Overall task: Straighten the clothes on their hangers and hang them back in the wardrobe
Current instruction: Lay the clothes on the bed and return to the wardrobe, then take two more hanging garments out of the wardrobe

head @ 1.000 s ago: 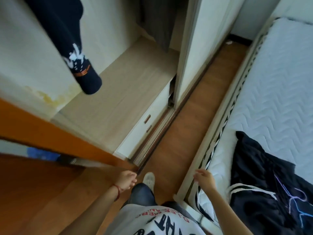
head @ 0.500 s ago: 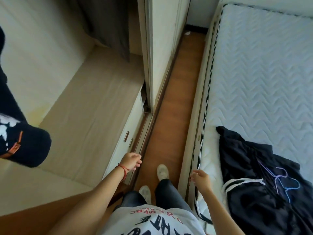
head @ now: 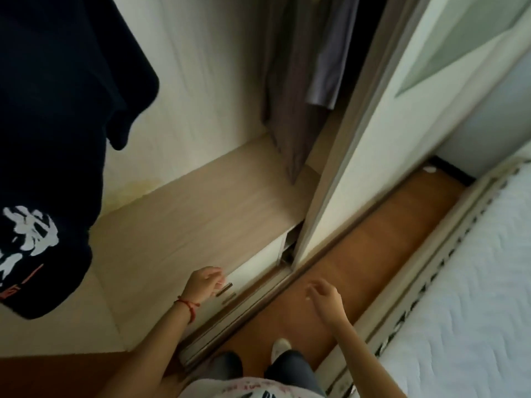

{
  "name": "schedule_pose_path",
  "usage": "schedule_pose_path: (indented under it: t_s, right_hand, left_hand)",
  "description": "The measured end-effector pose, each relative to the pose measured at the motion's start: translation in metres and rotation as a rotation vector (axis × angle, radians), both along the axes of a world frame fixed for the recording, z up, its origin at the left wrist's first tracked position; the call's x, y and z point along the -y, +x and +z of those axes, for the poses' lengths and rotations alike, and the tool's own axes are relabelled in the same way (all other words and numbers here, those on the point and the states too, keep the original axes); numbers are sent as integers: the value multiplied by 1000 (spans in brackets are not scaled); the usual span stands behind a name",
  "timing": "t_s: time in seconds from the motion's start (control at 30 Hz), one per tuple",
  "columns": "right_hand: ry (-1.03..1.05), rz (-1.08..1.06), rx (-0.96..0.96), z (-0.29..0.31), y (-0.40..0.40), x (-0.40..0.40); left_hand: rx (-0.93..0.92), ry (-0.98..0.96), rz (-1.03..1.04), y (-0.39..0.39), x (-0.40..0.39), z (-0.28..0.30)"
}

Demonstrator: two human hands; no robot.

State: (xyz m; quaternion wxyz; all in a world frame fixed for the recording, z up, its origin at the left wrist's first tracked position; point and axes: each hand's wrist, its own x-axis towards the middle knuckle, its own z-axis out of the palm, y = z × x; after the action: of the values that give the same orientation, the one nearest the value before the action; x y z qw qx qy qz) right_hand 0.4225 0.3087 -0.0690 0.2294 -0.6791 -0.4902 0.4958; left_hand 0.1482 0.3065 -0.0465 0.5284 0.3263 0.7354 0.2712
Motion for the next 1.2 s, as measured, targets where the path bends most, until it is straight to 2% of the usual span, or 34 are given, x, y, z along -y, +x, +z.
schedule_pose_path:
  t_s: [0.17,0.4,0.7,0.9,1.0,1.1,1.2]
  right_hand:
    - [165,96,-76,67,-16,-85]
    - [544,171,-240,187,-38,-157]
    - [1059,220,-300,374,-36,-201]
    - [1370,135,-120,489,-48,-242]
    - [1444,55,155,529,-66,-275]
    - [1297,-28,455,559,-77,-307]
    - [1055,16,480,574,-80,-328]
  left_hand:
    - [-25,241,124,3,-43,57]
    - [-111,608,20,5,-118,178]
    - [-253,1102,-16,-6,-185,353]
    - [-352,1274,48,-26,-205,433]
    - [-362,1271,70,-31,-208,450]
    - [-398,1257,77,-38,-207,457]
    - [-441,1248,86,-46,-203,464]
